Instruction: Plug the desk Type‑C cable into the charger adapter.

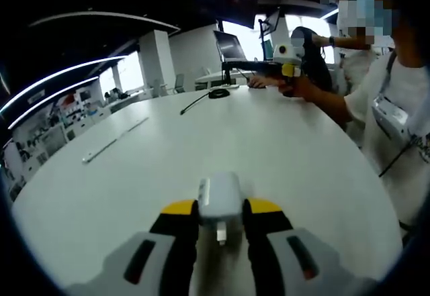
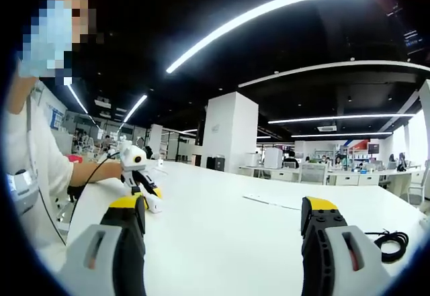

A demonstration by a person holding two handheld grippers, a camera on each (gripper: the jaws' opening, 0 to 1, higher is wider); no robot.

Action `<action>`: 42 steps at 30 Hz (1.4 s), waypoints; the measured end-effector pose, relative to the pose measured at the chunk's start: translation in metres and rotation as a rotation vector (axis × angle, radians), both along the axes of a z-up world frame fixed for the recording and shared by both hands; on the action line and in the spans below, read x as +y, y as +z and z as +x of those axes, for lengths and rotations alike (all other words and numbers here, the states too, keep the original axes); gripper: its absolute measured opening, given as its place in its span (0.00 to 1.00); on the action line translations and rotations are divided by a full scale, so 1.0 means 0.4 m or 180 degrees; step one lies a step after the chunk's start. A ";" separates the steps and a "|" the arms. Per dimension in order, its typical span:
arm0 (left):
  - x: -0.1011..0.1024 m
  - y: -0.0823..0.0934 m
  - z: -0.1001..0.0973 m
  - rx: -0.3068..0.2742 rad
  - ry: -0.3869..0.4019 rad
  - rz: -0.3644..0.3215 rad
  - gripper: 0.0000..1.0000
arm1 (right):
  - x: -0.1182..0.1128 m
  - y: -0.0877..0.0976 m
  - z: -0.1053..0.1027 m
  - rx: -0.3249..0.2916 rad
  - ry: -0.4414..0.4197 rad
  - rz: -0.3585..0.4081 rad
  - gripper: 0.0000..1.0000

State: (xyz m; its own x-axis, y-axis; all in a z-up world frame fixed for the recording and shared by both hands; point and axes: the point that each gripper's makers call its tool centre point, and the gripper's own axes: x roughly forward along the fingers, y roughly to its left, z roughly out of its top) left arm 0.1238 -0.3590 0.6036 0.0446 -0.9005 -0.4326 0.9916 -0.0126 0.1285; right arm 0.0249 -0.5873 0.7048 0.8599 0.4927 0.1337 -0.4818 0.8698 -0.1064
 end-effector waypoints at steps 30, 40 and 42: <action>0.003 -0.015 -0.005 0.0024 0.0006 0.0010 0.27 | -0.144 -0.033 0.119 0.0568 -0.0384 -0.0464 0.99; 0.001 -0.016 -0.006 0.0042 0.0003 0.0006 0.26 | -0.205 -0.041 0.185 0.0770 -0.0508 -0.0725 0.99; 0.001 -0.016 -0.006 0.0044 0.0003 0.0005 0.26 | -0.224 -0.049 0.198 0.0835 -0.0548 -0.0794 1.00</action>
State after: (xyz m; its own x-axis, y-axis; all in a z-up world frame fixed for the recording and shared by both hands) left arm 0.1212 -0.3586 0.5974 0.0396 -0.8997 -0.4346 0.9933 -0.0118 0.1148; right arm 0.1042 -0.6767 0.6854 0.9218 0.3279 -0.2070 -0.3701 0.9032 -0.2172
